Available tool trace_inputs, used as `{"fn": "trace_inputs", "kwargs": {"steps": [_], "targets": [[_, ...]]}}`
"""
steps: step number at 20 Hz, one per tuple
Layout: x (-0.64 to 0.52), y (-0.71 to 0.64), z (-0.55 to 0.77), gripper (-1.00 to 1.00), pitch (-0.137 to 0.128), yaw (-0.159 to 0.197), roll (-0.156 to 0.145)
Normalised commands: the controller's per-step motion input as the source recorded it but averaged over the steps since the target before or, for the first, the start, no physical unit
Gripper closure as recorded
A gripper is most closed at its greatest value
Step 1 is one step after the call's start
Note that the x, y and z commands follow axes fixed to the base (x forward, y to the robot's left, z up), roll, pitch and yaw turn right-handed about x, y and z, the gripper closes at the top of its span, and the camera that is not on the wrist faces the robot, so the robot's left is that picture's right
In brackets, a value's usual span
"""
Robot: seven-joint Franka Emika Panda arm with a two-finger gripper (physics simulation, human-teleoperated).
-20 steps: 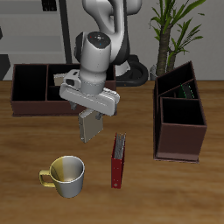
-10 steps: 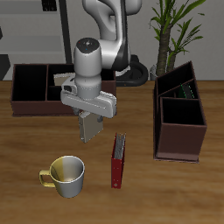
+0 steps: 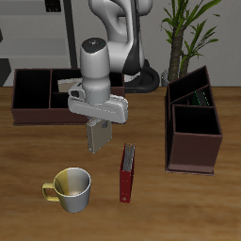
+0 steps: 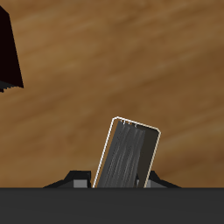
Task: Place the right yellow book into the back desk caddy's back compartment and place the green book into the left desk caddy's back compartment and place the left yellow book into the left desk caddy's left compartment
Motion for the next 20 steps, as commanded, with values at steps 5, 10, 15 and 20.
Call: {"fn": "trace_inputs", "kwargs": {"steps": [5,10,15,20], "targets": [[0.03,0.27,0.3,1.0,-0.036,0.078,0.019],[-0.18,0.52,0.93,1.0,-0.134,0.078,0.02],[-0.33,0.51,0.98,1.0,-0.108,0.048,0.027],[-0.46,0.46,0.82,1.0,-0.115,0.077,0.0]]}}
